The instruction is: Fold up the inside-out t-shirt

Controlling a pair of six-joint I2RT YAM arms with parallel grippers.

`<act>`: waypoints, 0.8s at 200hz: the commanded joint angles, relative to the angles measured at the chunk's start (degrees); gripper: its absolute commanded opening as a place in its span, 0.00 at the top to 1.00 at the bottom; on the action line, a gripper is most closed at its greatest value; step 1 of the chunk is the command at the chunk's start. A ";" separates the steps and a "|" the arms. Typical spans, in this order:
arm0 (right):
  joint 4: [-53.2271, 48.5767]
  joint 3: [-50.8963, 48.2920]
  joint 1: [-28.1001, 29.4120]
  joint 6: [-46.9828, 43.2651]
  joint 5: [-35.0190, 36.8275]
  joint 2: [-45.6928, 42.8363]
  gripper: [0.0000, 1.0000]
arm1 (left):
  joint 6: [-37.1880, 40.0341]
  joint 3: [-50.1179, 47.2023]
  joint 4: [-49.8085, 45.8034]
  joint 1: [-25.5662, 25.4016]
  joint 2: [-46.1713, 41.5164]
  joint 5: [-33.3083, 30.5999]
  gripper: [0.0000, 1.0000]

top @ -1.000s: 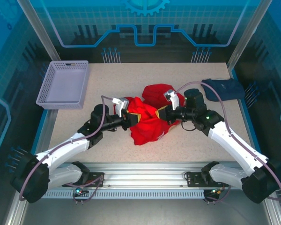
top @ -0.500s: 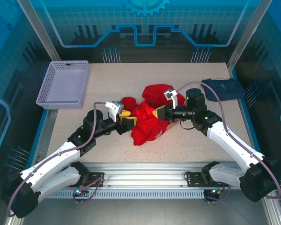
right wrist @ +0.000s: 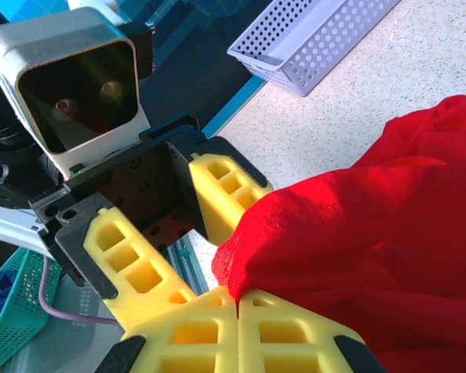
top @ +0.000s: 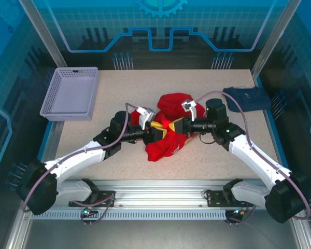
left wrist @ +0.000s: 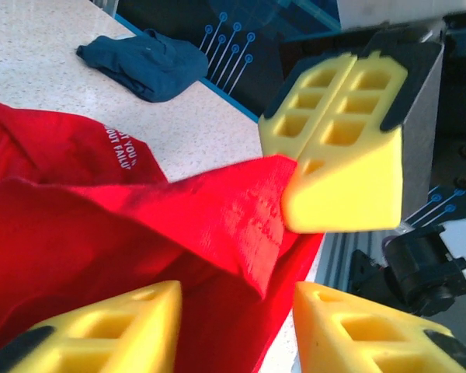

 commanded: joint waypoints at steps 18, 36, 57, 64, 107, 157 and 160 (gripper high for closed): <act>0.47 -0.57 -1.05 -0.82 -0.69 -1.82 1.00 | -0.38 3.43 3.37 -0.18 2.46 3.56 0.84; -0.54 -0.33 -1.32 -1.24 0.85 -2.07 1.00 | -0.63 3.89 3.02 -0.17 2.43 3.98 0.99; -6.43 1.20 -0.67 -4.24 8.86 -2.93 0.94 | -1.82 4.24 1.10 -0.18 0.83 3.69 1.00; -9.19 1.80 0.19 -6.22 13.22 -3.26 0.90 | -2.58 4.68 -0.25 -0.17 0.06 3.51 1.00; -16.97 4.89 6.92 -13.83 30.52 -5.32 0.72 | -3.54 11.18 -19.81 -2.82 -2.64 -5.74 1.00; -10.82 -0.52 9.02 -15.38 22.58 -8.21 0.57 | -8.40 15.99 -29.62 -3.94 -3.44 -10.97 1.00; -9.85 -0.96 9.08 -15.34 21.74 -8.35 0.56 | -8.55 16.09 -29.62 -3.90 -3.48 -10.72 1.00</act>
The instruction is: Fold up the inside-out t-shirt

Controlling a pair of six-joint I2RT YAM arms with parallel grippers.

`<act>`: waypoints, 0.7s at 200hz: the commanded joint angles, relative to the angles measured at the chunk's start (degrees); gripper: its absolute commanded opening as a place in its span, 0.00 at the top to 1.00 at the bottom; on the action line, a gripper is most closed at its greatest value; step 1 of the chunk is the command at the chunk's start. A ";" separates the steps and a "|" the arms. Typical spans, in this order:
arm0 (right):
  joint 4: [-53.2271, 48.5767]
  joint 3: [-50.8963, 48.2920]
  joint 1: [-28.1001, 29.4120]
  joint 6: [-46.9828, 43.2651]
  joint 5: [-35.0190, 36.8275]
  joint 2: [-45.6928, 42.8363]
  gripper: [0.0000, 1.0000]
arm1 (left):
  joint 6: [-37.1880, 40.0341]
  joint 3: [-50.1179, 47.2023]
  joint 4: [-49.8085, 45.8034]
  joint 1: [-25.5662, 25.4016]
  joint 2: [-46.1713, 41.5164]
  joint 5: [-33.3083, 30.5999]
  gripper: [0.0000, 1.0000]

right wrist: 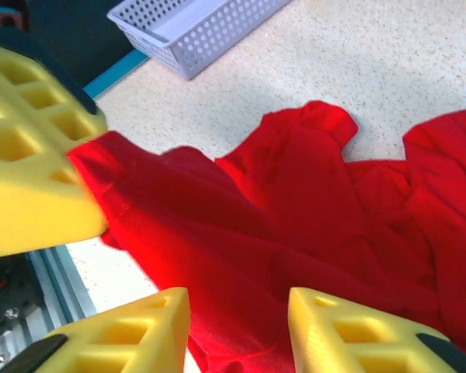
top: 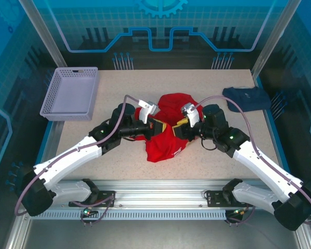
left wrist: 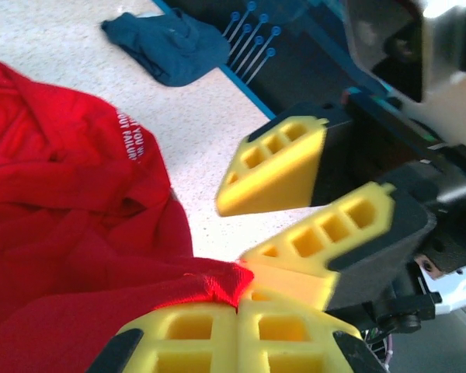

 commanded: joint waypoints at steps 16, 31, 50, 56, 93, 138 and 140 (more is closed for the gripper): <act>8.19 -5.09 1.30 -1.83 -7.23 -1.73 0.49 | -3.13 2.78 -5.69 -0.64 -1.17 -0.66 1.00; 10.37 -5.15 1.46 -2.86 -7.84 -0.18 0.44 | -3.13 2.82 -4.71 -0.62 -1.23 1.28 1.00; 11.29 -4.13 1.31 -4.18 -7.36 2.81 0.43 | -2.71 2.83 -4.32 -0.62 -1.56 2.33 1.00; 11.70 -3.79 1.35 -4.43 -7.77 3.64 0.43 | -2.61 2.83 -4.26 -0.65 -1.70 2.39 1.00; 14.20 -2.55 1.39 -3.15 -10.89 7.11 0.73 | -1.42 2.09 -3.37 -0.60 -1.44 1.86 1.00; 13.22 -4.08 -0.14 -0.82 -8.31 6.72 1.00 | 2.14 0.62 -2.70 -0.17 -2.85 -2.75 0.87; 13.44 -4.27 -0.27 -0.62 -8.50 6.54 1.00 | 2.29 0.42 -2.76 -0.06 -3.08 -3.22 0.84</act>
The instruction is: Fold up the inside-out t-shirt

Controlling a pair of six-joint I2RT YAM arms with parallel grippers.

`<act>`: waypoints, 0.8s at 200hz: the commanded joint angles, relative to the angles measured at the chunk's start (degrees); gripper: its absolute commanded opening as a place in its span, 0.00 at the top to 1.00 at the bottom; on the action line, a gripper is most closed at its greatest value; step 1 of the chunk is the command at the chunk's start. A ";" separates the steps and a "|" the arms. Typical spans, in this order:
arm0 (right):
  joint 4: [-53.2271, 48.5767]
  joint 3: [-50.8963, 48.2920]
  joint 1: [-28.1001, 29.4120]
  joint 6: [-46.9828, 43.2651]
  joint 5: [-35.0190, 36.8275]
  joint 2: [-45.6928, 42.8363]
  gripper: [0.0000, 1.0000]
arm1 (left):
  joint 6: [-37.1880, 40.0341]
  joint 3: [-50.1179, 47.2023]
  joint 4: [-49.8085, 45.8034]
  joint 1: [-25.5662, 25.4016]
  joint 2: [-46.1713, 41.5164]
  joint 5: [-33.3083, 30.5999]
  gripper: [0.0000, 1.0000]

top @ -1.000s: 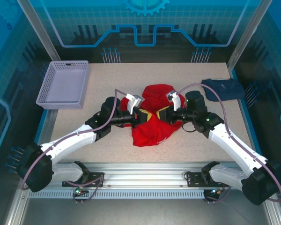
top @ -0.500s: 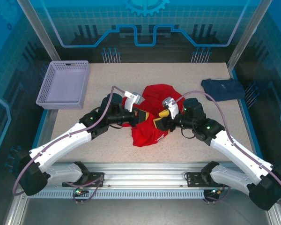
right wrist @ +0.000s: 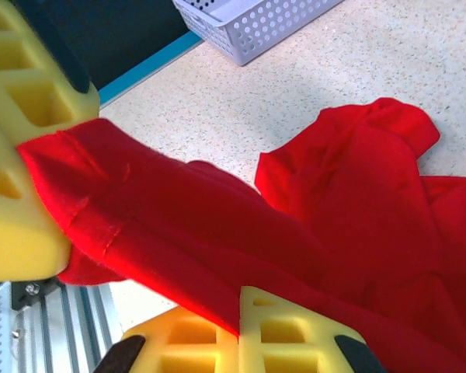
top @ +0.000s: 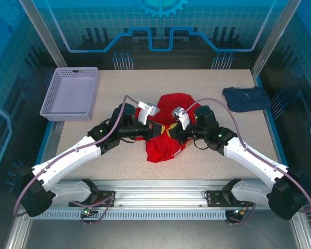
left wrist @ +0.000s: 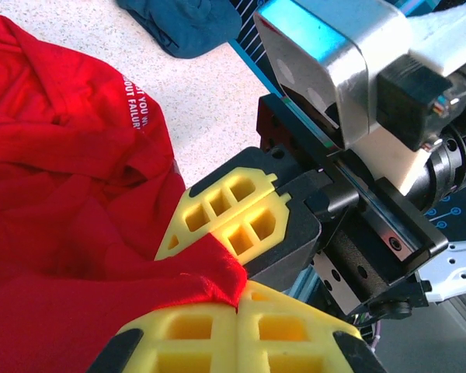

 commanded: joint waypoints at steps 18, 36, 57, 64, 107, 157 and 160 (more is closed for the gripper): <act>3.51 -1.16 -2.01 4.03 -1.43 -2.39 1.00 | 4.75 -3.02 1.15 1.25 -4.85 -8.30 0.64; 5.05 -1.67 -3.00 6.45 -2.63 -3.14 1.00 | 5.67 -6.61 1.07 2.36 -7.49 -11.13 0.54; 5.69 -1.43 -3.63 8.62 -3.65 -3.40 1.00 | 7.32 -10.75 1.19 2.41 -10.43 -13.17 0.45; 5.79 -1.24 -3.74 9.08 -3.84 -3.33 1.00 | 7.73 -12.19 1.48 2.41 -10.97 -13.51 0.42; 5.43 0.16 -5.08 13.19 -4.00 -2.39 1.00 | 11.80 -17.77 4.96 -0.55 -10.88 -14.70 0.25; 6.22 -0.26 -6.72 15.54 -4.92 -2.11 1.00 | 14.81 -20.11 8.80 -1.66 -7.34 -13.93 0.24; 6.23 -0.25 -6.79 15.55 -5.03 -2.11 1.00 | 14.94 -20.03 9.05 -1.75 -6.98 -13.81 0.24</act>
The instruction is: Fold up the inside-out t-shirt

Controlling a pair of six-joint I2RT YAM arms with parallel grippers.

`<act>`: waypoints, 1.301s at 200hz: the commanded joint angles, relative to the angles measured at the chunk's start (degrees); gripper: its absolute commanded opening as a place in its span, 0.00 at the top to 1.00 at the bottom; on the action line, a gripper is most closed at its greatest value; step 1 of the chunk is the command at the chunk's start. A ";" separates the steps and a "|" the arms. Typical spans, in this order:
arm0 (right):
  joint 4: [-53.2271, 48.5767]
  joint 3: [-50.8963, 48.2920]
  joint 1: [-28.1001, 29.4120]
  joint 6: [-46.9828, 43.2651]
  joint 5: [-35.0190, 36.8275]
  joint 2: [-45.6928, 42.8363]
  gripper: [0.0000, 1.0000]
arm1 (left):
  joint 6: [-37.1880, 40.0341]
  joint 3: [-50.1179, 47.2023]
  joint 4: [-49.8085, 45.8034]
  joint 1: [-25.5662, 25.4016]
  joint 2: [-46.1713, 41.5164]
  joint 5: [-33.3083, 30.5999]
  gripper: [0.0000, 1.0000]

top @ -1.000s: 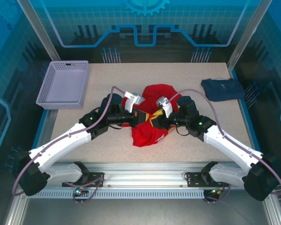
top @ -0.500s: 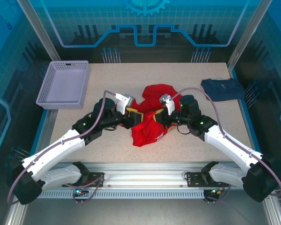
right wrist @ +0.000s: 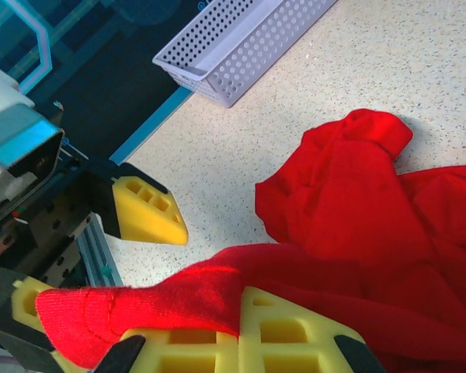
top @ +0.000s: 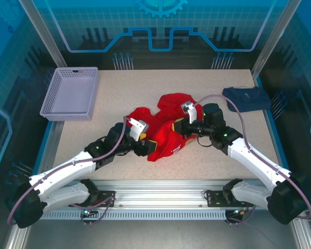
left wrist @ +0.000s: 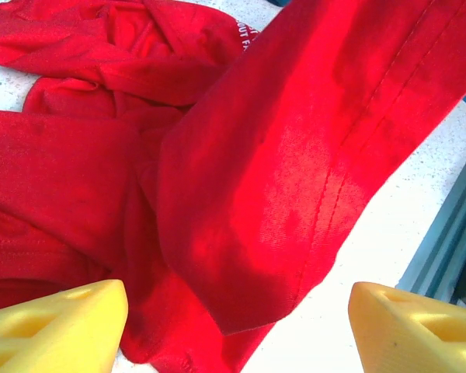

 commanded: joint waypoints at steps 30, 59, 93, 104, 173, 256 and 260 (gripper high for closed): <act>2.57 0.73 -1.23 2.25 -2.28 0.62 1.00 | 5.18 1.36 7.56 -1.83 7.83 0.37 0.24; 2.20 0.25 -1.29 2.99 -1.82 0.98 1.00 | 6.17 3.86 10.59 -2.37 12.66 1.01 0.24; 2.56 0.01 -1.36 4.65 -2.56 1.48 1.00 | 6.85 3.07 14.96 -2.62 13.07 0.49 0.24; 2.83 0.04 -1.34 4.91 -3.26 1.84 1.00 | 7.09 2.49 16.58 -2.63 12.94 0.85 0.24; 4.52 -1.09 -1.86 5.02 -4.37 1.63 1.00 | 7.68 2.72 20.36 -2.47 14.81 7.10 0.71; -3.17 -2.96 3.98 -17.11 8.56 -6.81 0.59 | 16.86 0.71 10.80 -0.14 5.23 12.46 1.00; -3.45 -2.75 4.58 -18.52 9.24 -7.35 0.58 | 17.37 0.56 10.25 -0.01 4.59 12.38 1.00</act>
